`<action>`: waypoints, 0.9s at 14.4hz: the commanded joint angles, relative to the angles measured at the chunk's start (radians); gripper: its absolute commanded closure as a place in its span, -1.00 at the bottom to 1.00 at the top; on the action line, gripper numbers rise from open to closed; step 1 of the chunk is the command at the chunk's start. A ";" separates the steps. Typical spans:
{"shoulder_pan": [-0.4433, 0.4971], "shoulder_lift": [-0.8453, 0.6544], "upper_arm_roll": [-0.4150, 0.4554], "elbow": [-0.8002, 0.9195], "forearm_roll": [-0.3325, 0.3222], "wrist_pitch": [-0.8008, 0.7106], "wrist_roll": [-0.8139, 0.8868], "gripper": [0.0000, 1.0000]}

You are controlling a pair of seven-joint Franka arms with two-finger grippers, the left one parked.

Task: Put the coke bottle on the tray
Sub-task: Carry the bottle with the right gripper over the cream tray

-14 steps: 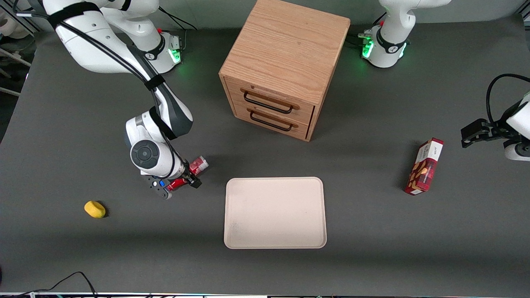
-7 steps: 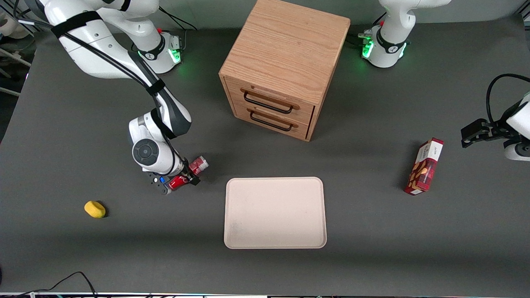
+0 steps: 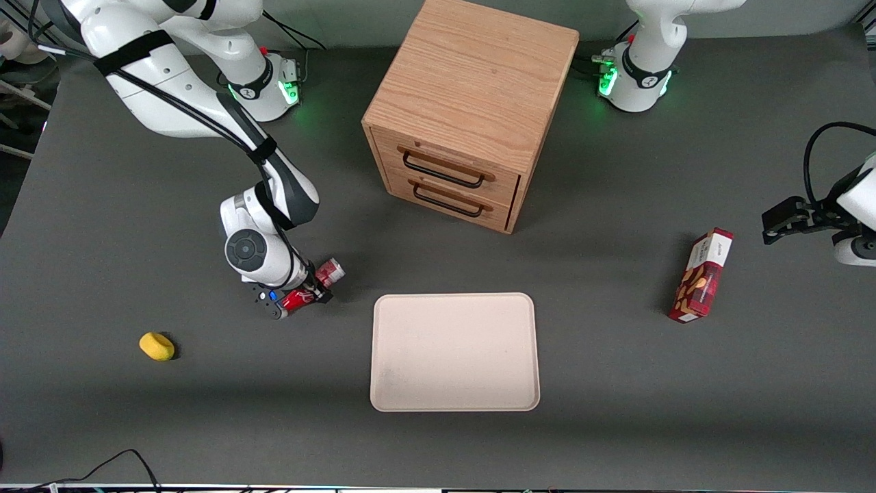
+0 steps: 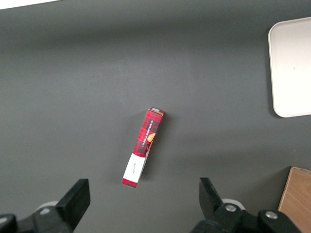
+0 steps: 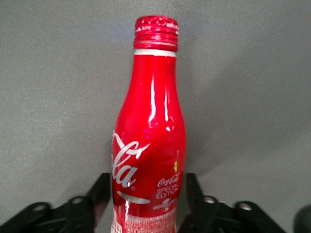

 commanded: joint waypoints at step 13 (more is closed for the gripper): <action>0.046 0.061 0.048 0.669 -0.018 -0.416 -0.435 0.88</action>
